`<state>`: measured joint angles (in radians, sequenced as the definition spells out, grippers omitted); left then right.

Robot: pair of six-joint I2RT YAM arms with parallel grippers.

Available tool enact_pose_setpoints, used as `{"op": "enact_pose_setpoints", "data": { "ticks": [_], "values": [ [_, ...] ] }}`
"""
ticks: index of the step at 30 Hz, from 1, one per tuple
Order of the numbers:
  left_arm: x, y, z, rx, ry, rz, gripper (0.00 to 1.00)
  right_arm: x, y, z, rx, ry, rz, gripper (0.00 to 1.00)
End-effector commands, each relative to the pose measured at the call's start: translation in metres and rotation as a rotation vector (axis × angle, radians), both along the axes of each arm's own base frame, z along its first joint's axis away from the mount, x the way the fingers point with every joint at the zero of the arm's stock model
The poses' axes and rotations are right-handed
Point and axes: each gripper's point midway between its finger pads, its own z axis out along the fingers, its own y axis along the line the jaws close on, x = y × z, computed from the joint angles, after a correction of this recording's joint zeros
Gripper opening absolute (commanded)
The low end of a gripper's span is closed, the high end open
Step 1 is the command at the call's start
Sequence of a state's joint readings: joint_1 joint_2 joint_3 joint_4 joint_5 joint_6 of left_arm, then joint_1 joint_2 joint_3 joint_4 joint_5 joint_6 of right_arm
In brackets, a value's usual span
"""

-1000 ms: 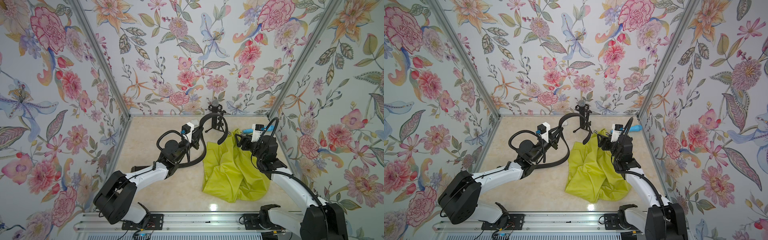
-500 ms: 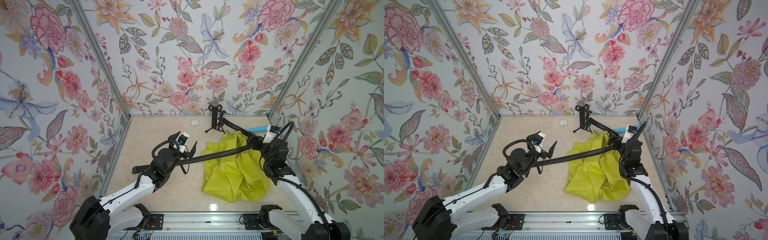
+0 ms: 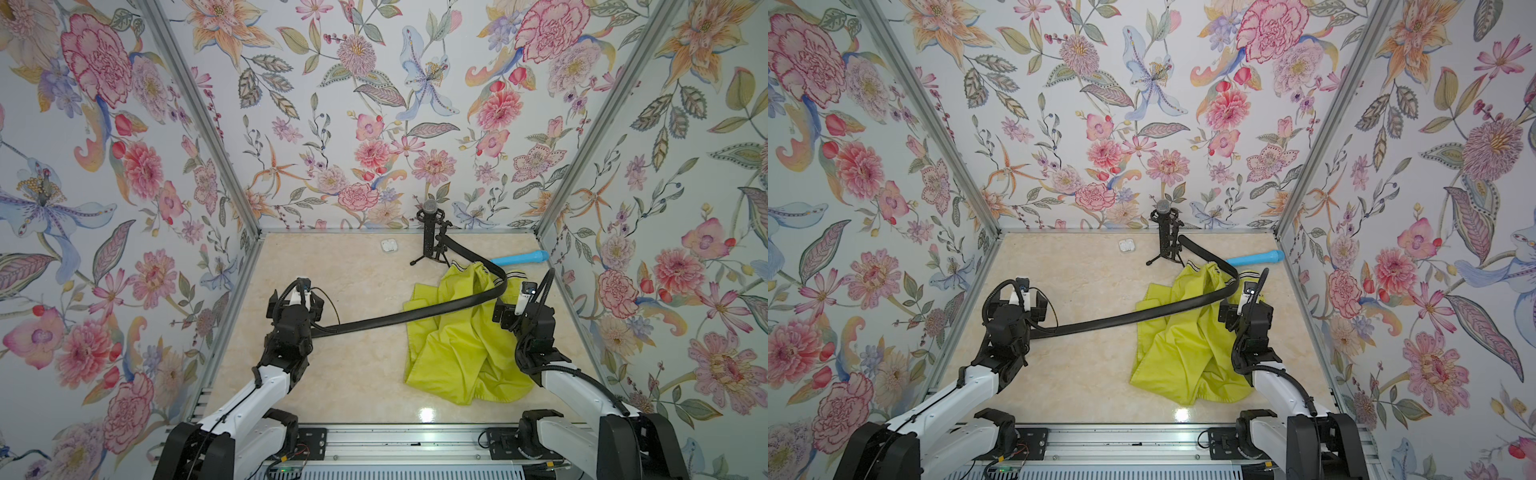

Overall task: Remove the belt from the trousers
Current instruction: Reset both arms

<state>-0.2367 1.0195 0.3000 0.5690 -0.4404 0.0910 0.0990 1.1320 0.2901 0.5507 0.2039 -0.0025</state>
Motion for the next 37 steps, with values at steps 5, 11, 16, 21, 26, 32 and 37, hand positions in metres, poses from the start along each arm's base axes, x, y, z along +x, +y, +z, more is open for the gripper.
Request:
{"op": "enact_pose_setpoints", "data": {
  "ticks": [5,11,16,21,26,32,37],
  "values": [
    [-0.009,0.021,-0.013,-0.100,-0.208,-0.073,0.99,0.017,0.024,0.019,-0.064,-0.222,0.133,1.00],
    [0.000,0.021,-0.005,-0.212,-0.326,-0.184,0.99,0.034,0.004,-0.005,-0.034,-0.220,0.053,1.00],
    [0.030,0.004,-0.033,-0.203,-0.173,-0.285,0.99,0.042,-0.008,-0.014,0.022,-0.135,0.023,1.00],
    [0.037,0.002,-0.026,-0.171,-0.202,-0.258,0.99,0.042,-0.004,-0.013,0.007,-0.142,0.026,1.00],
    [0.036,0.003,-0.026,-0.173,-0.214,-0.251,0.99,0.042,-0.005,-0.014,0.011,-0.138,0.030,1.00],
    [0.036,0.003,-0.025,-0.173,-0.215,-0.252,0.99,0.044,-0.004,-0.014,0.010,-0.134,0.032,1.00],
    [0.036,0.003,-0.025,-0.173,-0.215,-0.251,0.99,0.043,-0.004,-0.014,0.015,-0.136,0.036,1.00]
  ]
}}
